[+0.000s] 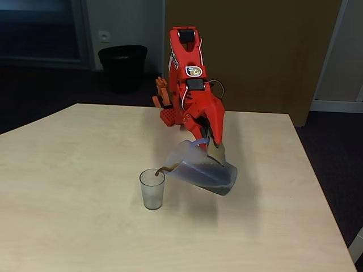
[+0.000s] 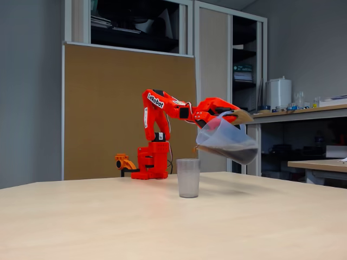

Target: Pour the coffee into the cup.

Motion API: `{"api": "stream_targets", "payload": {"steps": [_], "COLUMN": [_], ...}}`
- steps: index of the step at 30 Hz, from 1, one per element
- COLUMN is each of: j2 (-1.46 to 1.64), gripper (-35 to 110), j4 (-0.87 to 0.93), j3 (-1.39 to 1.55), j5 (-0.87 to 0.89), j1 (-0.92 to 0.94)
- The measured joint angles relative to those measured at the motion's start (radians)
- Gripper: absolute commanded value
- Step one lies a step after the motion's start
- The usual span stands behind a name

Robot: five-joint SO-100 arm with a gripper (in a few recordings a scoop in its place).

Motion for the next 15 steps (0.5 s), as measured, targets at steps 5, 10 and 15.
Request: {"api": "stream_targets", "payload": {"steps": [5, 10, 15], "j2": [0.000, 0.000, 0.002], "gripper": [0, 0, 0], "j4": [-0.017, -0.035, -0.057], "j3": [0.000, 0.000, 0.012], "j5": [0.018, 0.029, 0.035], "j1": [0.011, 0.021, 0.020]}}
